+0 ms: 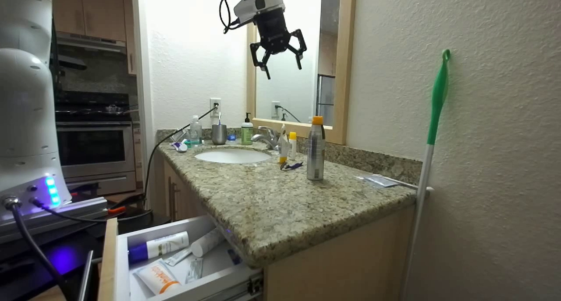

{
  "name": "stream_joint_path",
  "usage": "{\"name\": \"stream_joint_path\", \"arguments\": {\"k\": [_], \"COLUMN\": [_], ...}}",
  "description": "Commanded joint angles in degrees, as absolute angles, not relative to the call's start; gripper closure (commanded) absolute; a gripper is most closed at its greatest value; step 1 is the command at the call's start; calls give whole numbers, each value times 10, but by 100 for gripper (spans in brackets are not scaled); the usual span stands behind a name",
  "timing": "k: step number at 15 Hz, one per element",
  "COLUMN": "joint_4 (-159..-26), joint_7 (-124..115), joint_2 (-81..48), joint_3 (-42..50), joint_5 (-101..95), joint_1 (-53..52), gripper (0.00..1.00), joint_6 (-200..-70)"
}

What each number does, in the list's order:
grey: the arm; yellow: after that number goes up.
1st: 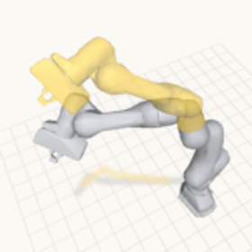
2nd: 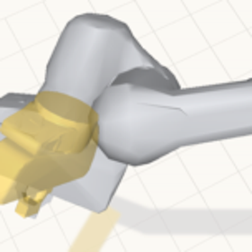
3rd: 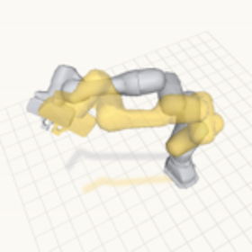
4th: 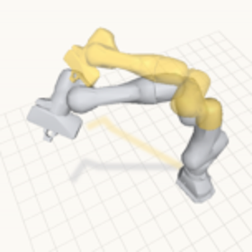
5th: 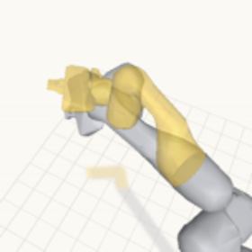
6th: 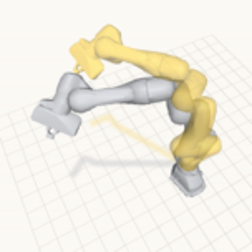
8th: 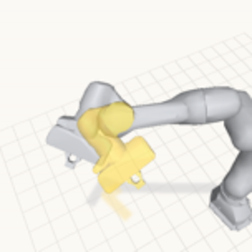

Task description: Remove the white tube with a yellow lid from the drawer and put it on the counter

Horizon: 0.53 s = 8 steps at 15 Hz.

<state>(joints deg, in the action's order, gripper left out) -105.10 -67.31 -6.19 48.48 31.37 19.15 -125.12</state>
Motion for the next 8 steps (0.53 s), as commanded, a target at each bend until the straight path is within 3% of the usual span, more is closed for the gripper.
{"name": "stream_joint_path", "arguments": {"k": [1, 8], "joint_4": [-1087, -1325], "joint_7": [-697, -678], "joint_2": [-112, -89], "joint_3": [491, 405], "joint_5": [289, 94], "joint_1": [147, 132], "gripper": [0, 0], "joint_6": [-1400, -1583]}}
